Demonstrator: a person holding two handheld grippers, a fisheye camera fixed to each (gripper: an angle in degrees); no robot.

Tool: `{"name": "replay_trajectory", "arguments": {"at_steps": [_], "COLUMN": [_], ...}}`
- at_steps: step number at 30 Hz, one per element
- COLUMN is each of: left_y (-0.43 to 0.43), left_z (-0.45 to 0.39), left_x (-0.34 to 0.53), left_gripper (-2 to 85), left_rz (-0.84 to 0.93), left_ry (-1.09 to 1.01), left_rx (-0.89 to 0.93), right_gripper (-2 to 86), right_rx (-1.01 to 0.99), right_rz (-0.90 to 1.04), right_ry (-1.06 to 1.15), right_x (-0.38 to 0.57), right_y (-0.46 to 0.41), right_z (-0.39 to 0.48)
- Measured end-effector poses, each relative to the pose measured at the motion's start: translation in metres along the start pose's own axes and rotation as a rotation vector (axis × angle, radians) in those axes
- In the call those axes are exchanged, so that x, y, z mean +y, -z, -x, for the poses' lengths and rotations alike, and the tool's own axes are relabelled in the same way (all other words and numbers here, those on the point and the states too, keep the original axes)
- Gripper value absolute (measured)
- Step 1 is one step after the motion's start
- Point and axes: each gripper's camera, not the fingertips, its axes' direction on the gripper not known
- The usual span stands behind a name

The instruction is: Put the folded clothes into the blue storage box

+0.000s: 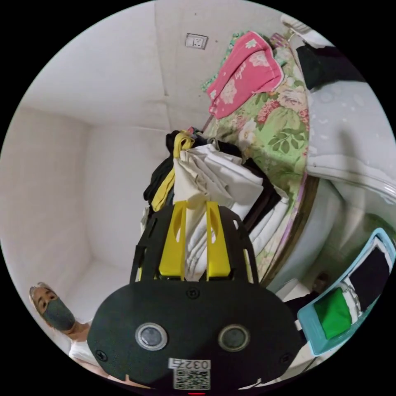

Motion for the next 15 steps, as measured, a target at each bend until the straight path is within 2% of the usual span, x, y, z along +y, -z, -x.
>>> {"name": "replay_trajectory", "arguments": {"at_steps": [3, 6, 9, 10, 11, 15], "left_y": [0.006, 0.007, 0.004, 0.001, -0.005, -0.038], "left_z": [-0.007, -0.02, -0.039, -0.051, -0.064, -0.092], "left_x": [0.012, 0.023, 0.032, 0.037, 0.041, 0.058], "left_gripper": [1.4, 5.5, 9.6, 10.2, 10.4, 11.1], "left_rz": [-0.057, -0.106, -0.145, -0.163, -0.158, -0.079], "left_ry": [-0.015, -0.052, -0.101, -0.142, -0.209, -0.375], "left_rx": [-0.042, -0.168, -0.307, -0.402, -0.48, -0.601], "right_gripper": [9.3, 9.2, 8.8, 8.7, 8.6, 6.1], "right_rx": [0.045, -0.036, 0.026, 0.035, 0.032, 0.1], "right_rz": [-0.053, -0.029, 0.001, 0.021, 0.041, 0.089], "right_ry": [0.0, 0.008, 0.036, 0.039, 0.037, 0.046], "right_x": [0.015, 0.024, 0.032, 0.034, 0.037, 0.045], "right_y": [-0.005, -0.021, -0.041, -0.05, -0.058, -0.079], "right_z": [0.002, -0.001, 0.007, 0.009, 0.012, 0.029]}}
